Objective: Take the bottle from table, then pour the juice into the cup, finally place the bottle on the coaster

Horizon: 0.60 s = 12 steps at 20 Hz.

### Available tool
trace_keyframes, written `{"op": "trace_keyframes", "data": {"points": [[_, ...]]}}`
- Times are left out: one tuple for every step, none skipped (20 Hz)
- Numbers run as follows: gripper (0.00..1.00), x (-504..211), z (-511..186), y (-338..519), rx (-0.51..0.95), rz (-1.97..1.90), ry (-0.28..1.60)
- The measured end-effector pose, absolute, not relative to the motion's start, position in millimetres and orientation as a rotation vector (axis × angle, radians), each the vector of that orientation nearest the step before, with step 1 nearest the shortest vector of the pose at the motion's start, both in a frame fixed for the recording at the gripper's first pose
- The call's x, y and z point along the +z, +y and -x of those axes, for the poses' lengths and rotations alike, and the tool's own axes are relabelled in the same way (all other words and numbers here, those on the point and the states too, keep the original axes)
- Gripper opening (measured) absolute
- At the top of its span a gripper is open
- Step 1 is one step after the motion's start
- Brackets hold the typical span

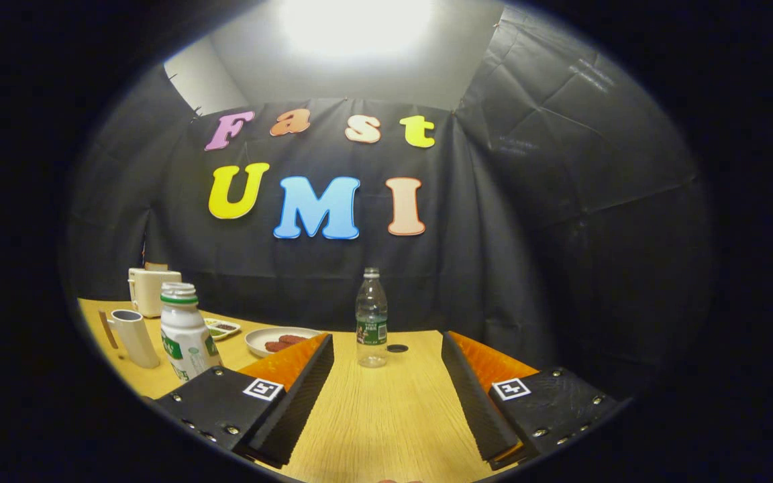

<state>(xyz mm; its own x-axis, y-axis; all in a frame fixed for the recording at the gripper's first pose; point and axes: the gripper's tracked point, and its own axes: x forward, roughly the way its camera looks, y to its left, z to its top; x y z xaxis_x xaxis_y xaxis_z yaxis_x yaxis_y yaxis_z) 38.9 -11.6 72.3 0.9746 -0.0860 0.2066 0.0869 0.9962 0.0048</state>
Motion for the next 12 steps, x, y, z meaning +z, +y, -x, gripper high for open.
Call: {"op": "trace_keyframes", "data": {"points": [[0.98, 79, -36, -5, -0.078, 0.017, -0.221], [0.97, 83, -34, 6, -0.059, 0.031, -0.215], [0.97, 82, -29, 20, -0.03, 0.029, -0.196], [0.98, 84, -24, 37, 0.015, 0.012, -0.18], [0.98, 87, -18, 54, 0.06, -0.018, -0.174], [0.98, 90, -14, 69, 0.104, -0.054, -0.172], [0.98, 91, -10, 83, 0.139, -0.083, -0.166], [0.98, 90, -7, 93, 0.163, -0.096, -0.158], [0.98, 88, -5, 102, 0.18, -0.093, -0.145], [0.98, 86, -3, 110, 0.195, -0.081, -0.135], [0.98, 84, -2, 119, 0.212, -0.067, -0.13], [0.97, 81, -1, 128, 0.225, -0.06, -0.121]]}}
